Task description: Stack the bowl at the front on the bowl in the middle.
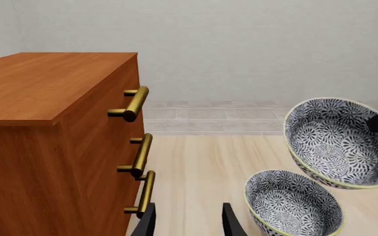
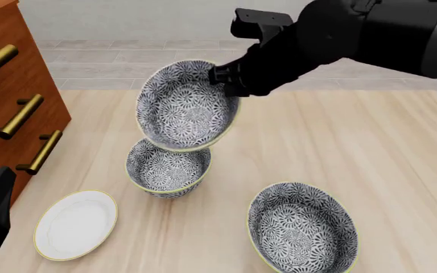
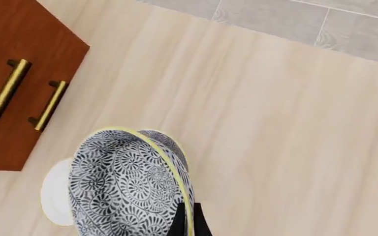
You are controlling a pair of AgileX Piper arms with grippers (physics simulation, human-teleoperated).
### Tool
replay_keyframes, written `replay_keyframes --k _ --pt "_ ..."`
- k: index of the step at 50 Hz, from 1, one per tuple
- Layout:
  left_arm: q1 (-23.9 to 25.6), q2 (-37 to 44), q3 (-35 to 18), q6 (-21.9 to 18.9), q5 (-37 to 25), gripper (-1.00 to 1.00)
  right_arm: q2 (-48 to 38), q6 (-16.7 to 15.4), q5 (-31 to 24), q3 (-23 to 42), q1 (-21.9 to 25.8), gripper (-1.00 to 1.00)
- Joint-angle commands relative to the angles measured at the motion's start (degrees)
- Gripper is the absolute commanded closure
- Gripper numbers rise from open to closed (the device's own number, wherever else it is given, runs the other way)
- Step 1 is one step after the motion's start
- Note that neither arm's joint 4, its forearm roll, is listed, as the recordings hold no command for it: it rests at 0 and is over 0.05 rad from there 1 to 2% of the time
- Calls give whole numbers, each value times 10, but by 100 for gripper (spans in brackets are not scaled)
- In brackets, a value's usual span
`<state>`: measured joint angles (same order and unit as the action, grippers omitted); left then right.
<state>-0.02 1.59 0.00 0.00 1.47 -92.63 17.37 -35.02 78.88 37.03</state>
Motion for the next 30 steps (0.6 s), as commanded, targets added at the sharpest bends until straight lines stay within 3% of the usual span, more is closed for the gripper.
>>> replay_keyframes --k 1,16,30 --pt "0 -4 -1 0 -4 -100 -10 18 7 13 34 100" --pt "0 -3 -1 0 -4 -100 -30 51 37 7 64 100" --pt "0 -4 -1 0 -4 -100 -51 45 55 7 57 100"
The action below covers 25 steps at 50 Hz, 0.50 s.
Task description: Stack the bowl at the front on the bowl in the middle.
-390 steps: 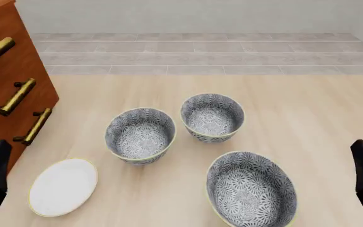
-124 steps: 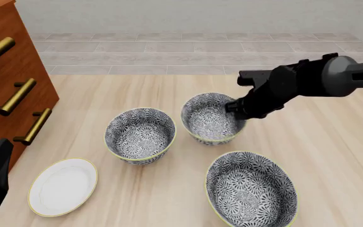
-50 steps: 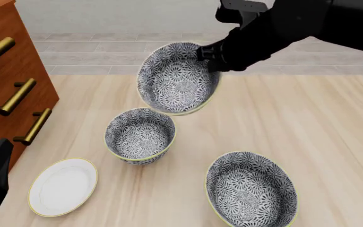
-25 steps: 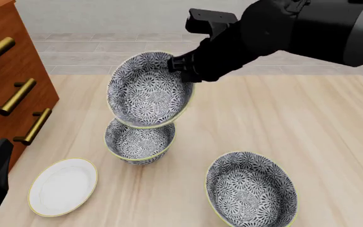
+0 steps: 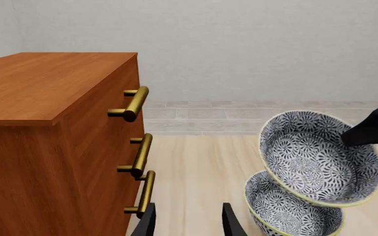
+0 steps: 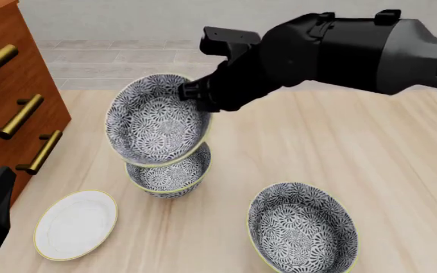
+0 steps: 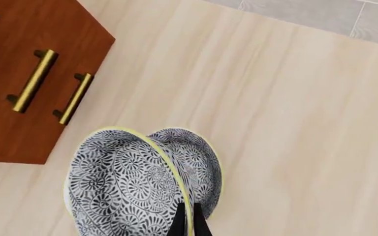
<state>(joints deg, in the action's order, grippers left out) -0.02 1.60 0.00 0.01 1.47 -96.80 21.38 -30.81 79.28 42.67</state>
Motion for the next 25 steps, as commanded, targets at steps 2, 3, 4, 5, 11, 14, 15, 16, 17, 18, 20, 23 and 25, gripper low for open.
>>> replay_keyframes --k 2,3,4,5,11,14,15,16,17,18,20,23,25 --pt "0 -4 -1 0 -4 -100 -9 6 15 0 2 100" --pt "0 -4 -1 0 -4 -100 -11 5 18 -2 2 100" --pt "0 -3 -1 0 -4 -100 -10 6 20 -5 3 100" --pt "0 -4 -1 0 -4 -100 -12 6 22 -5 1 100" --pt "0 -4 -1 0 -4 -100 -15 9 32 -16 3 100" --pt "0 -4 -1 0 -4 -100 -16 9 38 -25 3 100" --pt "0 -4 -1 0 -4 -100 -16 9 38 -25 3 100" --pt "0 -4 -1 0 -4 -100 -16 9 38 -26 3 100" --pt "0 -4 -1 0 -4 -100 -15 11 41 -29 5 100" --pt "0 -3 -1 0 -4 -100 -17 10 43 -31 3 100" --pt "0 -4 -1 0 -4 -100 -18 9 43 -31 0 100" --pt "0 -4 -1 0 -4 -100 -17 9 46 -36 -1 100" --pt "0 -4 -1 0 -4 -100 -17 9 49 -38 -1 100"
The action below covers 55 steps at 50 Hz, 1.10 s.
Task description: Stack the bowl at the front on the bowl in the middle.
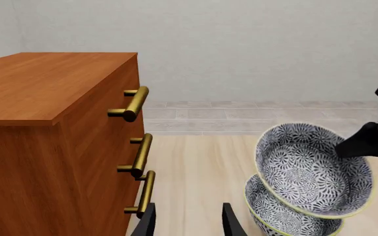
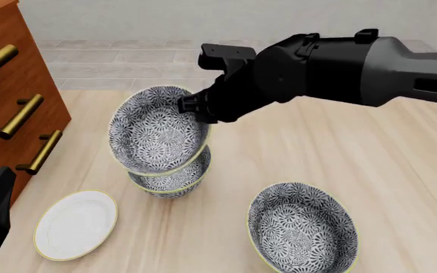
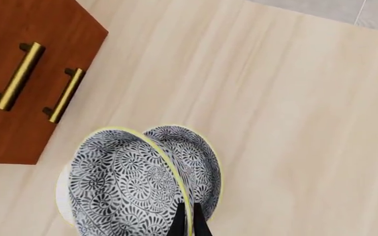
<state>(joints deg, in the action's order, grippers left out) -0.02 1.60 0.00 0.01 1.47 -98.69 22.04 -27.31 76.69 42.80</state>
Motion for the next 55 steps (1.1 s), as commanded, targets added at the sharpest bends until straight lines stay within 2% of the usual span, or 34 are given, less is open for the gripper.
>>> replay_keyframes --k 1,28,55 --pt "0 -4 -1 0 -4 -100 1 3 17 -16 -3 100" --pt "0 -4 -1 0 -4 -100 -17 14 60 -54 1 100" --pt "0 -3 -1 0 -4 -100 -34 5 61 -46 -11 100"
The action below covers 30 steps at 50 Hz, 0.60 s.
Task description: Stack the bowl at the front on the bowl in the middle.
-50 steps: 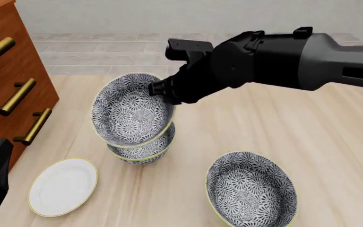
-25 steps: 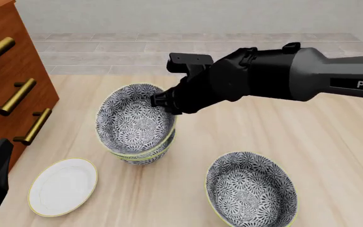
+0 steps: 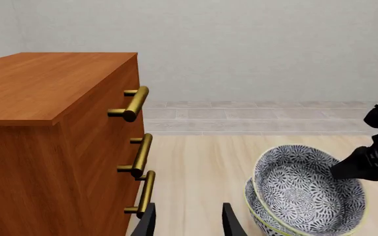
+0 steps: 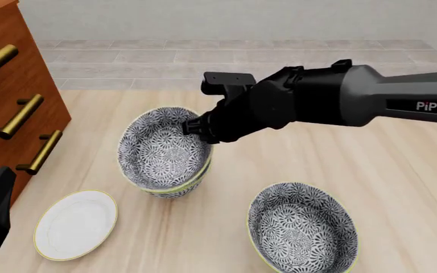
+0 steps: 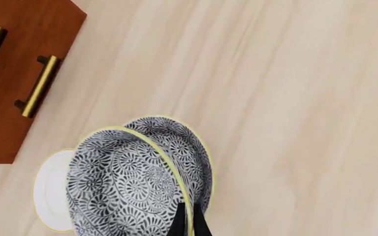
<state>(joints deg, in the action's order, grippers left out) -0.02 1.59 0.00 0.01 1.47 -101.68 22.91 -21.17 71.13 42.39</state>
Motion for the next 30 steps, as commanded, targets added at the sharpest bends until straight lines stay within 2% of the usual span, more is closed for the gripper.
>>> replay_keyframes --k 1,4,5,30 --pt "0 -3 -1 0 -4 -100 -5 -5 -1 10 -7 100" --pt "0 -4 -1 0 -4 -100 -9 -8 -2 14 -10 100" --pt "0 -3 -1 0 -4 -100 -9 -13 -4 16 -12 -100" --pt "0 -4 -1 0 -4 -100 14 -20 -25 26 -10 -100"
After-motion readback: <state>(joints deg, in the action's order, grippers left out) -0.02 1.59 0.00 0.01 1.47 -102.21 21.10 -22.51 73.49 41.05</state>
